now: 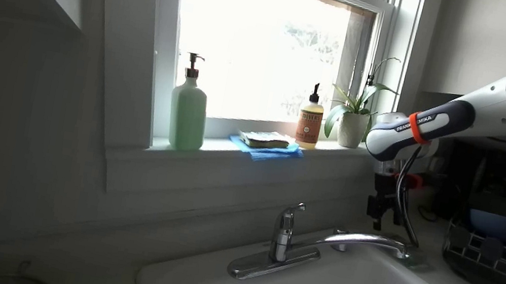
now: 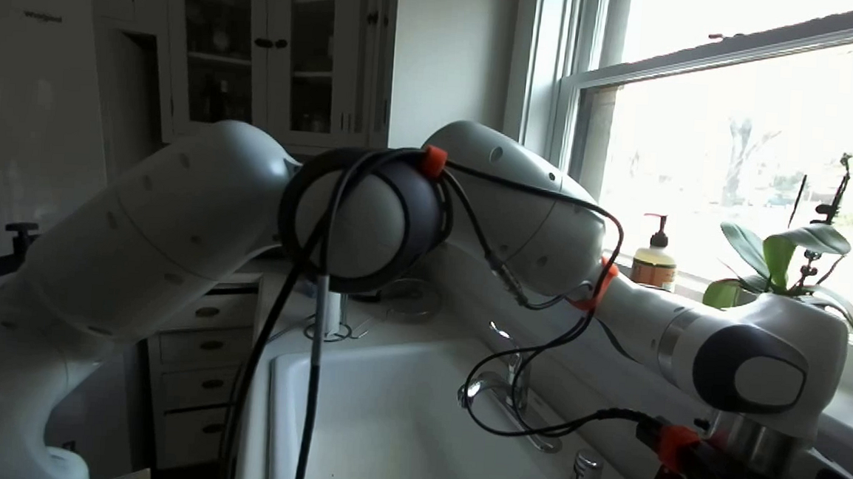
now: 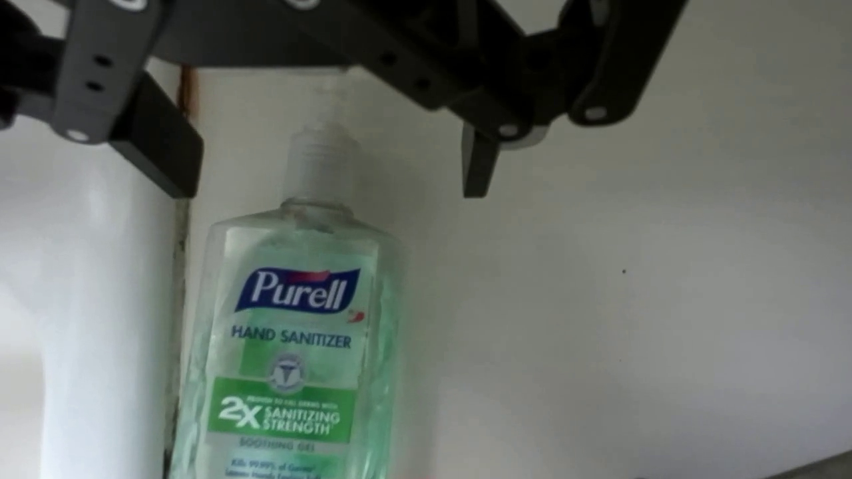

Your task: Put the bottle upright

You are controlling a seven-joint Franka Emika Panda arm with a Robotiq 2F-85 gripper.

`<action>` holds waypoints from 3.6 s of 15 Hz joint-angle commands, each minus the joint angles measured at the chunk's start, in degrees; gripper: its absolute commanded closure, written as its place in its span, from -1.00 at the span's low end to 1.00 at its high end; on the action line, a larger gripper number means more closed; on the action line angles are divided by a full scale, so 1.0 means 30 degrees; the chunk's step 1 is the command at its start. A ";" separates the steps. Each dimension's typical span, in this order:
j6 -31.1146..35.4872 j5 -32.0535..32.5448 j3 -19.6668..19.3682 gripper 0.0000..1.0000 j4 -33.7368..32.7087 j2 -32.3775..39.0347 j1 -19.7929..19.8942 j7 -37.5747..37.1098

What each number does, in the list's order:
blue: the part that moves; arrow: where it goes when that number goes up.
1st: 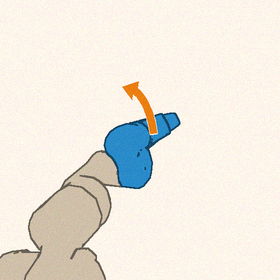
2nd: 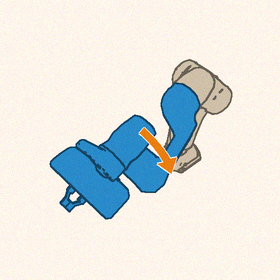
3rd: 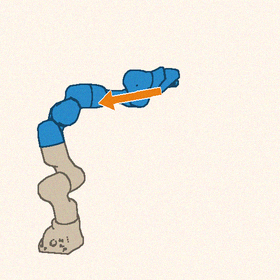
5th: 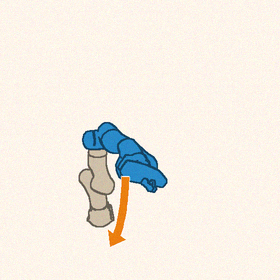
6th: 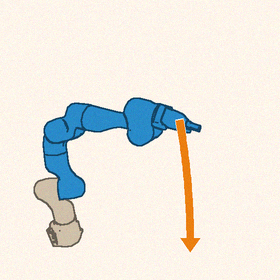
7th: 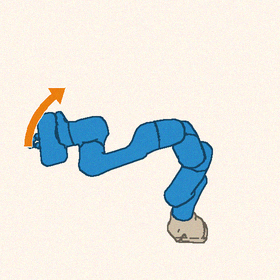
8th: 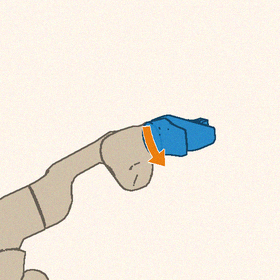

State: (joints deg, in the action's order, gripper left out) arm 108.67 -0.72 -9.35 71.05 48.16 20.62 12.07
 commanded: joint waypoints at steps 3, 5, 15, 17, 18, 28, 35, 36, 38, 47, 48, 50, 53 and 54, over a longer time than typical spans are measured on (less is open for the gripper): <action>-0.0446 -0.0286 0.0475 -0.31 -0.1405 0.0995 0.0623 0.0354; -0.0511 -0.0222 0.0479 -0.04 -0.1582 0.1180 0.0636 0.0365; 0.0305 -0.0121 0.0310 0.85 -0.0252 0.0376 0.0348 0.0428; 0.0480 -0.0156 0.0340 0.85 0.0523 -0.0339 0.0348 0.0632; 0.0709 -0.0136 0.0333 0.85 0.0987 -0.0716 0.0337 0.0762; 0.7957 -0.2091 0.0812 0.85 0.8177 -0.6195 0.0490 0.0849; 1.4874 -0.3038 0.0653 0.85 1.2329 -0.8117 -0.0062 -0.0191; 1.5958 -0.2807 0.0530 0.85 1.2811 -0.8228 -0.0247 -0.0507; 1.8368 -0.2609 0.0386 0.85 1.3669 -0.8236 -0.0543 -0.1198; 2.1284 -0.2138 0.0258 0.39 1.4136 -0.7319 -0.0922 -0.2370; 2.1284 -0.2140 0.0257 0.85 1.4130 -0.7320 -0.0908 -0.2369; 2.2478 -0.1844 0.0010 0.85 1.4941 -0.7459 -0.1139 -0.2244; 2.5103 -0.2122 0.0587 0.85 1.6428 -0.8038 -0.0717 -0.1157; 2.6014 -0.2116 0.0804 0.85 1.6802 -0.8111 -0.0532 -0.0999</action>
State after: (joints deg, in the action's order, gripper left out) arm 179.27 -7.43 -8.83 116.52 26.35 17.46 6.72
